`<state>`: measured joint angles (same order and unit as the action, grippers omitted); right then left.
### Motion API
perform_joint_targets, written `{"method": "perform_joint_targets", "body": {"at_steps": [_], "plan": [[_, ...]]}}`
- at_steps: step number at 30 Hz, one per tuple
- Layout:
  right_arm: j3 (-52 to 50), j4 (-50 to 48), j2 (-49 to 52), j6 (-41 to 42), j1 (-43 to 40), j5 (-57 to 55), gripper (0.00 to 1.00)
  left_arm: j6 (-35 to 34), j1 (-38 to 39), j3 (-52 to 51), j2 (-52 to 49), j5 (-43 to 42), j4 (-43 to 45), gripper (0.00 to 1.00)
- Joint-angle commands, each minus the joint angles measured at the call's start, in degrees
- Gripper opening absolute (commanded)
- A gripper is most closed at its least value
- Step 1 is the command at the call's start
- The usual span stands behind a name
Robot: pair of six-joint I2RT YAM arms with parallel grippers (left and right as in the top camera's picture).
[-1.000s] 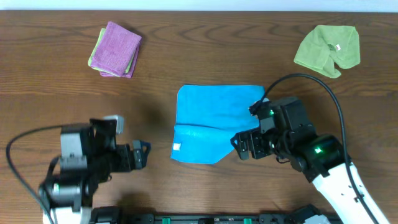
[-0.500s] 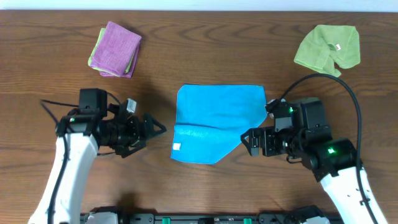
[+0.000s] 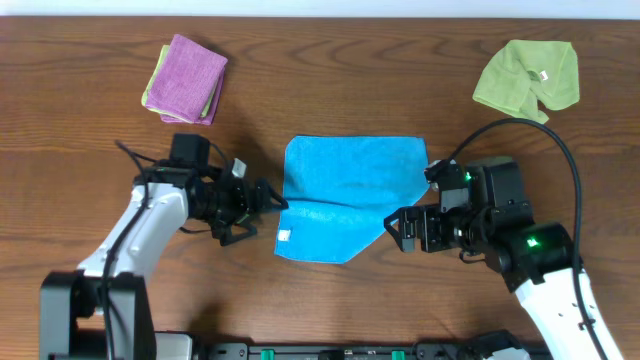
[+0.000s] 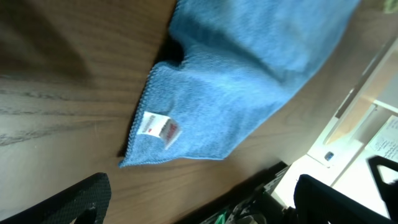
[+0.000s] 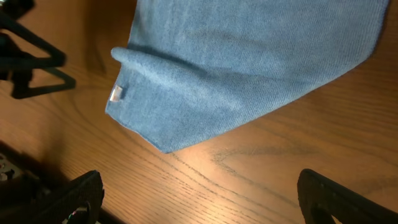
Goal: Fold the cloth
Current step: 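Release the cloth and reach the left gripper to its left corner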
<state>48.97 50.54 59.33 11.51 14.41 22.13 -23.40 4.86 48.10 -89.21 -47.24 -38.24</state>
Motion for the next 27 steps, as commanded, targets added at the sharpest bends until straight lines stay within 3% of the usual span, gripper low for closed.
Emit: {"method": "perform_joint_targets", "body": {"at_steps": [1,16,19,22,27], "plan": [[-0.4,0.0,-0.6,-0.8,-0.7,1.5,0.99,-2.0,0.9,-1.1,-2.3,-0.1,1.2,0.95],[-0.4,0.0,-0.6,-0.8,-0.7,1.9,0.99,-7.6,7.5,-2.0,-11.2,-0.1,9.1,0.95],[-0.4,0.0,-0.6,-0.8,-0.7,1.9,0.99,-8.5,8.2,-3.0,-12.7,-0.1,11.1,1.0],[-0.4,0.0,-0.6,-0.8,-0.7,1.9,0.99,-9.0,8.4,-4.3,-14.3,-0.2,13.0,0.89],[-0.4,0.0,-0.6,-0.8,-0.7,1.9,0.99,-9.2,9.5,-5.7,-16.9,-0.2,15.5,0.54]]}}
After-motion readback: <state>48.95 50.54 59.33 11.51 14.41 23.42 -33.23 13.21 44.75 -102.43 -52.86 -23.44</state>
